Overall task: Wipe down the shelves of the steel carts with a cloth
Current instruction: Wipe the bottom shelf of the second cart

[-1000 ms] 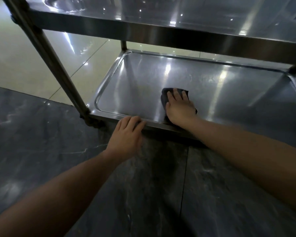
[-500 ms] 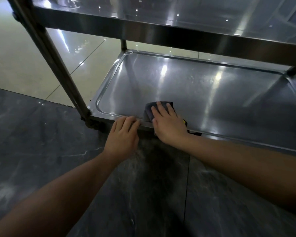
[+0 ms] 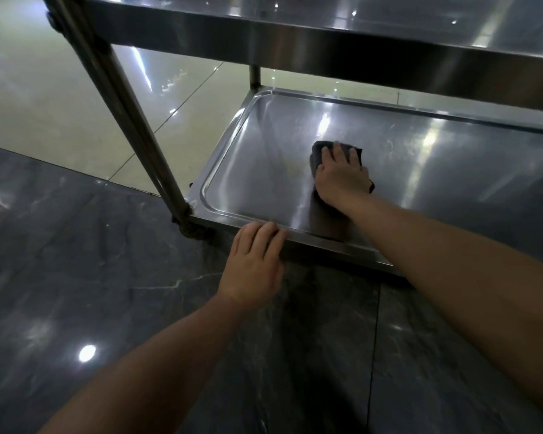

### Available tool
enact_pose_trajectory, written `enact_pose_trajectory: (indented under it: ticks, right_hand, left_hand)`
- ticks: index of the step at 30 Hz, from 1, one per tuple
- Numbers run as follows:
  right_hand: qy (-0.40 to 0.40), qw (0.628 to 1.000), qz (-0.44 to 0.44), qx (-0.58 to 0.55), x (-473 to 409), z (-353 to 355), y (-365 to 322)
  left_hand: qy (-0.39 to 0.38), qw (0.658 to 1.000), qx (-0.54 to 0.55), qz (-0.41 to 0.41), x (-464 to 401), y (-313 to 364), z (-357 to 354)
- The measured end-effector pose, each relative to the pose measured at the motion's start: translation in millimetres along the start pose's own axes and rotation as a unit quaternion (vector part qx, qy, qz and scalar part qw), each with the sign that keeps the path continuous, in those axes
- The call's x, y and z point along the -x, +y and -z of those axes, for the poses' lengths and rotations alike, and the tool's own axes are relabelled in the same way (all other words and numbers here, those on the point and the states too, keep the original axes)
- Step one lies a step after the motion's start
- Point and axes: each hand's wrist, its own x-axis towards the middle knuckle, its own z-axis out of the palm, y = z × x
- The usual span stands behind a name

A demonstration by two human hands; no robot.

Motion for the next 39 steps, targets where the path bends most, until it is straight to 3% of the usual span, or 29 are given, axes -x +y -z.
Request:
enact_pose_trajectory:
  ticks: [11,19,26,31,39]
  right_hand:
    - [-0.029,0.994,0.098,0.045,34.4,-2.1,-11.2]
    - [-0.027,0.984,0.174,0.038,100.4,-9.6,-4.3]
    - [-0.04,0.969,0.239,0.051,106.2,-17.5,-31.9]
    - [-0.031,0.974,0.219,0.045,73.8,-18.6,-44.5]
    - [0.014,0.993,0.114,0.021,-5.8,-16.0,-51.1]
  left_hand:
    - [-0.047,0.996,0.018,-0.068,-0.7,-17.2,28.0]
    - [-0.032,0.999,0.025,0.013,3.6,-38.7,52.2]
    - [-0.033,0.997,0.028,0.059,7.8,-53.0,47.2]
    - [-0.04,0.998,0.018,0.05,18.0,-58.6,32.0]
    - [0.045,0.998,0.005,0.031,23.2,-59.6,13.8]
